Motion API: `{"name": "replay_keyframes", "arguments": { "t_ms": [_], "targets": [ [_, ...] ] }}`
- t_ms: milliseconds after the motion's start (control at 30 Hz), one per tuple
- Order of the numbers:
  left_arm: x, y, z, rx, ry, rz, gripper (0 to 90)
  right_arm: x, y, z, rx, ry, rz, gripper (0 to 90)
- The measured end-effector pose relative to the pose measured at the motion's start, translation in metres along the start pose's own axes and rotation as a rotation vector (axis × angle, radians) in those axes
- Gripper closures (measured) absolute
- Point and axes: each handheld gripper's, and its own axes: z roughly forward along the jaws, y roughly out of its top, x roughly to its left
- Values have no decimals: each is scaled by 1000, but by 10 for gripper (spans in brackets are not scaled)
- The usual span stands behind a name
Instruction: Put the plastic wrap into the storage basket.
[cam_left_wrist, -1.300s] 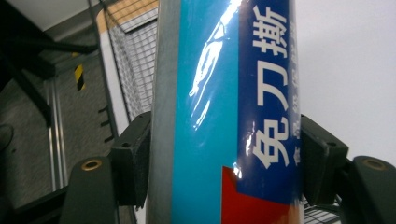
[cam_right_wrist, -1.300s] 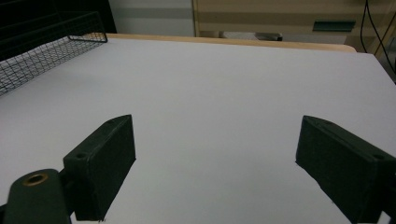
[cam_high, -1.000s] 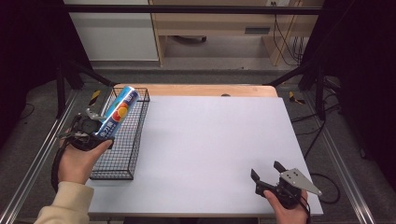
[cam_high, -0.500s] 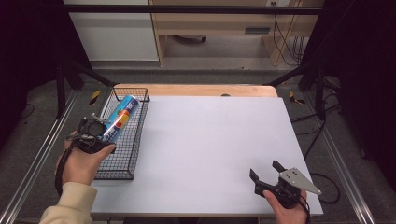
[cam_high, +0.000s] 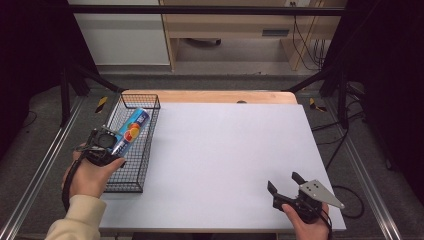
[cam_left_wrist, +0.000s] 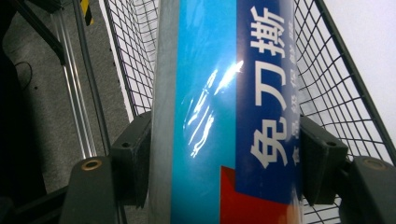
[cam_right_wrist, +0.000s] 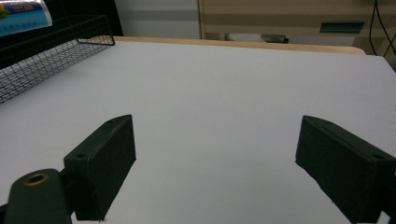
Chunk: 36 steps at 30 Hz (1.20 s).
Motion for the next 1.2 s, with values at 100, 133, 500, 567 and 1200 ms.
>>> {"name": "replay_keyframes", "arguments": {
  "t_ms": [100,133,500,567,1200],
  "targets": [
    [0,0,2,12,0,4,321,0,0,0,1,-1,0,123],
    [-1,1,2,18,3,8,320,0,0,0,1,0,0,123],
    [0,3,11,69,33,8,320,0,0,0,3,5,1,123],
    [0,3,12,83,35,11,321,0,0,0,2,4,0,123],
    [-5,11,30,191,44,64,320,0,0,1,7,11,-1,124]
  ]
}}
